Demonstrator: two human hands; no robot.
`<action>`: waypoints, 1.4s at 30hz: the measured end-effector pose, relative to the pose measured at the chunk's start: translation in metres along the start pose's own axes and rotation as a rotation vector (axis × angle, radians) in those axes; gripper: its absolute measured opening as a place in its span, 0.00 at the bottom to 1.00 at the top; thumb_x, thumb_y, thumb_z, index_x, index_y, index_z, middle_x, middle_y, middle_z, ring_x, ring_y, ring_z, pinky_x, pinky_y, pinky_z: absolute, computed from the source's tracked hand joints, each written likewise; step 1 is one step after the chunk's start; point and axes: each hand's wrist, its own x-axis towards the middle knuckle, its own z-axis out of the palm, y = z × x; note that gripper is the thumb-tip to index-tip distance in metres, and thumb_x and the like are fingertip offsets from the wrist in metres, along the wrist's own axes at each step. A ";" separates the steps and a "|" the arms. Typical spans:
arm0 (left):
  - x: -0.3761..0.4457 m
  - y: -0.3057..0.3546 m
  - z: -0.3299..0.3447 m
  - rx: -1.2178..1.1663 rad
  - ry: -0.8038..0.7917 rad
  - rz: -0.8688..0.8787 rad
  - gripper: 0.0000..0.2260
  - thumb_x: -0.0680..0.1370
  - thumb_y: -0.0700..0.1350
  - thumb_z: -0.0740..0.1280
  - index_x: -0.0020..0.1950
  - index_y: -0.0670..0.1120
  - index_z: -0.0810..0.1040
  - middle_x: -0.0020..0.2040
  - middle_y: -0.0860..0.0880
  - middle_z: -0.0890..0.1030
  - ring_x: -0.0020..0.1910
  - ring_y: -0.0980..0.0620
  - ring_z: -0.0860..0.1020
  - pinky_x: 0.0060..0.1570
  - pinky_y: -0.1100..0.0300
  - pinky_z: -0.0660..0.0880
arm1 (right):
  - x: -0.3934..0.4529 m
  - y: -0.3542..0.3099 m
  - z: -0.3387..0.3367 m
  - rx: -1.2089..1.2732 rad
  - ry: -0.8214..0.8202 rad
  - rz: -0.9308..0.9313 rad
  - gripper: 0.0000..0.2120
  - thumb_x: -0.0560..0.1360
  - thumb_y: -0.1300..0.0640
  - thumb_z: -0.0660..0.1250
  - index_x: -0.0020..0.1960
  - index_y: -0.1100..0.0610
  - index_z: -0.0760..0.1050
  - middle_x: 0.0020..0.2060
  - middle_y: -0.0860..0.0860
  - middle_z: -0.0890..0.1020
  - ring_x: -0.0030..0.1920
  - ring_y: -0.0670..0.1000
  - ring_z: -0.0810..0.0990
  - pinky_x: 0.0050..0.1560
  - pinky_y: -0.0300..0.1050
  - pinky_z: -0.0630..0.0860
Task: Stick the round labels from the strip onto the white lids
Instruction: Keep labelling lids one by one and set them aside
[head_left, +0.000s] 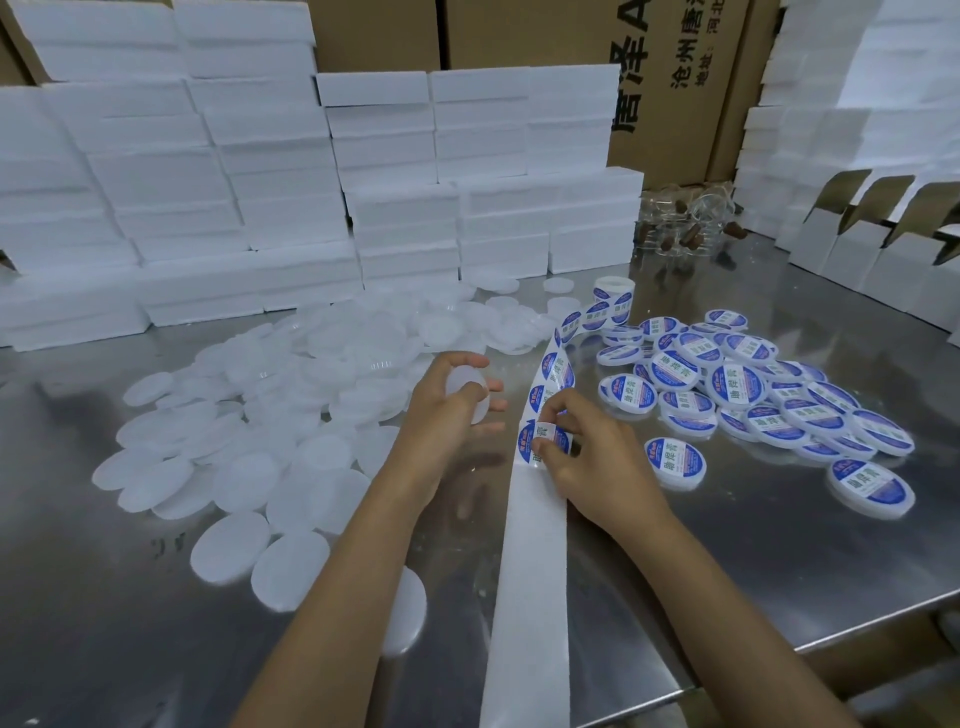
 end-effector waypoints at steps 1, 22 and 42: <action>0.000 0.000 0.000 0.001 -0.009 0.033 0.12 0.82 0.35 0.60 0.61 0.48 0.77 0.53 0.46 0.84 0.47 0.51 0.85 0.40 0.63 0.81 | 0.000 -0.001 0.000 0.001 -0.014 -0.008 0.09 0.76 0.56 0.70 0.50 0.47 0.71 0.52 0.46 0.85 0.54 0.52 0.82 0.52 0.52 0.78; -0.003 -0.004 0.005 -0.458 -0.254 -0.289 0.11 0.82 0.42 0.62 0.62 0.38 0.75 0.55 0.35 0.83 0.50 0.37 0.84 0.55 0.38 0.81 | 0.006 -0.018 -0.011 0.816 0.009 0.122 0.07 0.75 0.70 0.67 0.47 0.60 0.73 0.44 0.58 0.83 0.42 0.48 0.82 0.40 0.37 0.78; -0.003 0.006 0.004 -0.708 -0.206 -0.349 0.17 0.84 0.42 0.58 0.70 0.36 0.73 0.64 0.37 0.81 0.60 0.40 0.81 0.60 0.50 0.78 | 0.030 -0.036 0.017 0.654 -0.014 0.071 0.14 0.71 0.69 0.74 0.54 0.64 0.75 0.44 0.53 0.82 0.44 0.48 0.81 0.49 0.45 0.80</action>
